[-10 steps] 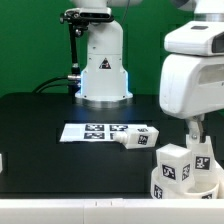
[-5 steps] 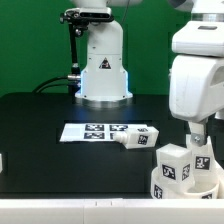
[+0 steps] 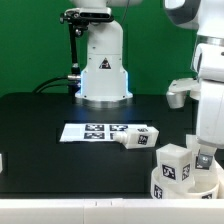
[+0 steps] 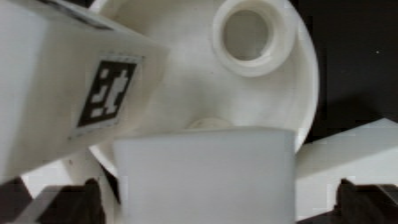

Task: Assemble stool

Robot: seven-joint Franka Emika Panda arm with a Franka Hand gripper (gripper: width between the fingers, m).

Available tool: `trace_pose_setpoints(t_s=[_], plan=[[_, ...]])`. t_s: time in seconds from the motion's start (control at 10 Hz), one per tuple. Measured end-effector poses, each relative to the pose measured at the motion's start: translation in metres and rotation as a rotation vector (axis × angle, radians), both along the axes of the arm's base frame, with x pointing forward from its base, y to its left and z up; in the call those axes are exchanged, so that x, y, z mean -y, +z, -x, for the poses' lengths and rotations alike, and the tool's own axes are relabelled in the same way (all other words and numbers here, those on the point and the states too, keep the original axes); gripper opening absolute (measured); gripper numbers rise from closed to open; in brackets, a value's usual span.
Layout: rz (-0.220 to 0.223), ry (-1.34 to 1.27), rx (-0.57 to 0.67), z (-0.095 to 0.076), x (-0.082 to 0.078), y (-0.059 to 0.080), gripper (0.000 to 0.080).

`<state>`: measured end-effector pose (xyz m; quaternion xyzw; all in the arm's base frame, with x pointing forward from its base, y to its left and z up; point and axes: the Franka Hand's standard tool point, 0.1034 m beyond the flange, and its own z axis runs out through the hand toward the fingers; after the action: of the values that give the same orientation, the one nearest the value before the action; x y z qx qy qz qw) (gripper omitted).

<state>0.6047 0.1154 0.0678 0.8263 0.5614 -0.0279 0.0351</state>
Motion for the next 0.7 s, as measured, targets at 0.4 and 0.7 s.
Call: trace_pose_setpoints(t_s=[0.4, 0.7], plan=[[0.000, -0.211, 0.018, 0.0000, 0.0008, -0.0003, 0.0331], [-0.030, -0.627, 0.034, -0.0020, 0.0095, 0.0001, 0.0334]])
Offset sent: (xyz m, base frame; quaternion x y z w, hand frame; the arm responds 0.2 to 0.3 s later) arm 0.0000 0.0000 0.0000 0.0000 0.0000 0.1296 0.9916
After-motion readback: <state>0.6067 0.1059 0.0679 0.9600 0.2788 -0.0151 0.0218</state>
